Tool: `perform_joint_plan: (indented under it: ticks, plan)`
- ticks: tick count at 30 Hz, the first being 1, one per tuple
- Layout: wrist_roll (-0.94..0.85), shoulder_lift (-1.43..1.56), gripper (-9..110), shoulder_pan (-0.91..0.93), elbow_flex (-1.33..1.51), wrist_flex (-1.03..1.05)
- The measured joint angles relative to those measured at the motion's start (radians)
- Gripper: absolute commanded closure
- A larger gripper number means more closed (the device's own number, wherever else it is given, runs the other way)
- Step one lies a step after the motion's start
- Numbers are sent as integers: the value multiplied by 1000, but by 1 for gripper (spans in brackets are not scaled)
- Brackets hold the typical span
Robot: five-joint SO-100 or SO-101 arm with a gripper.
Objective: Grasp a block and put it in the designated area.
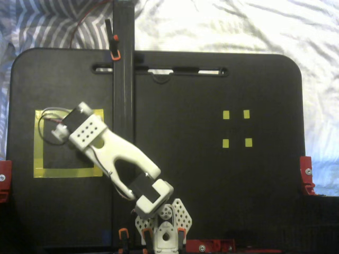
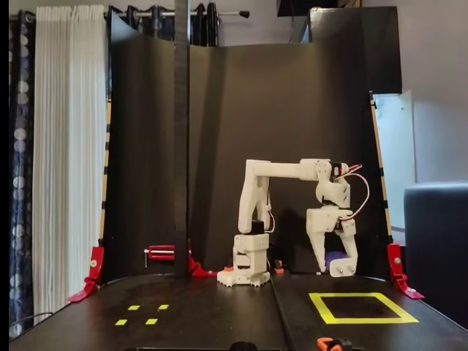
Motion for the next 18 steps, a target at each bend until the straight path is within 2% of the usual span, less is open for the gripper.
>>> perform_joint_plan:
  ticks: [18]
  plan:
    - [23, -66, 88, -9, 78, -160]
